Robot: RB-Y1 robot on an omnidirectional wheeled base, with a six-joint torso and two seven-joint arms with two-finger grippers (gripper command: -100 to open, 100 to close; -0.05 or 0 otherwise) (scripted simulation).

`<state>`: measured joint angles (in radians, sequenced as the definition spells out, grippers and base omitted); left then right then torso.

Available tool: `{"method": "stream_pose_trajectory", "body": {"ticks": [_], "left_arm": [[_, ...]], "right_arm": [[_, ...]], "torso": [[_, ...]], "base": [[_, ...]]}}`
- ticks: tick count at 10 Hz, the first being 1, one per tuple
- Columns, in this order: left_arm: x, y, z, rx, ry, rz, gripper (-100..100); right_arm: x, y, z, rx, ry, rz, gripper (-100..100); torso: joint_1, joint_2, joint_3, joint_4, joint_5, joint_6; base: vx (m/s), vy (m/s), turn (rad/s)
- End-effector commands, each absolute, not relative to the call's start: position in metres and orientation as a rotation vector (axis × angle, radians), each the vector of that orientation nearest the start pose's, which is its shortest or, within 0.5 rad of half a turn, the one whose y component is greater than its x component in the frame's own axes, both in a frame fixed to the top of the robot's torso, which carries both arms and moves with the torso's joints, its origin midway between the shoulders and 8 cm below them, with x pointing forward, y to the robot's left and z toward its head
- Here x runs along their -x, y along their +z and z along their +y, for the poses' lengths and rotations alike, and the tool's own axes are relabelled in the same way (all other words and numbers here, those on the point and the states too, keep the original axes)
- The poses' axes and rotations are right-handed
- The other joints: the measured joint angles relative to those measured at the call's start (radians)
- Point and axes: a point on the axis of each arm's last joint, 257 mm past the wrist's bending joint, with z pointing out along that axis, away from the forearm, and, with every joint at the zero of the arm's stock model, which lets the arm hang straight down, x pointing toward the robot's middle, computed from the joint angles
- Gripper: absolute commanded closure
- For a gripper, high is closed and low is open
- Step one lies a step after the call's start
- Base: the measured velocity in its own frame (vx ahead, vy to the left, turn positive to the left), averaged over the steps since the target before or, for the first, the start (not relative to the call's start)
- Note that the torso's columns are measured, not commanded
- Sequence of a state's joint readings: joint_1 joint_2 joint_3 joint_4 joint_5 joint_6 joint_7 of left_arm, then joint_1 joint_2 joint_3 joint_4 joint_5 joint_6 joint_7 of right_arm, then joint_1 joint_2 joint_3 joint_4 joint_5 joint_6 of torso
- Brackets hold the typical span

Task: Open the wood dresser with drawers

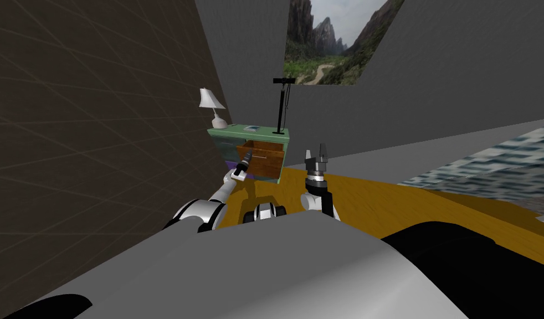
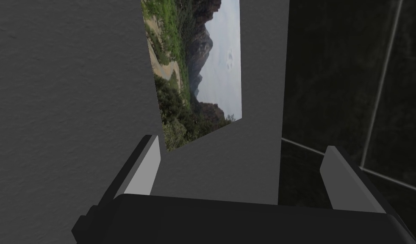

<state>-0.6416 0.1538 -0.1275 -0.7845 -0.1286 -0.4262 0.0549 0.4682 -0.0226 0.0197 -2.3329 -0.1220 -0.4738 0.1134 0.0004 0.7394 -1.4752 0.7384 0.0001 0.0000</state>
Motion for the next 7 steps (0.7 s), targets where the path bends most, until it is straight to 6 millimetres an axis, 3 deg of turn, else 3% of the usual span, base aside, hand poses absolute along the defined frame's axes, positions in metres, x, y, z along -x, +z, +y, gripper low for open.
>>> {"method": "stream_pose_trajectory", "body": {"ticks": [1,2,7], "left_arm": [[-0.6732,-0.1454,0.1146,0.649,-1.292,1.353,-100],[-0.674,-0.1449,0.1147,0.651,-1.292,1.354,0],[-0.6739,-0.145,0.1147,0.65,-1.292,1.354,0]], "right_arm": [[-0.3386,0.0526,-0.2792,-0.636,1.321,0.55,0],[-0.3386,0.0526,-0.2792,-0.636,1.321,0.55,0],[-0.3386,0.0526,-0.2792,-0.636,1.321,0.55,0]], "torso": [[0.0,0.0,0.0,0.0,0.0,0.0],[-0.001,-0.002,-0.001,-0.001,0.0,0.0],[0.0,-0.001,-0.001,0.0,0.0,0.0]], "base": [[-0.019,0.009,-0.004],[0.0,0.0,0.0],[0.0,0.0,0.0]]}}
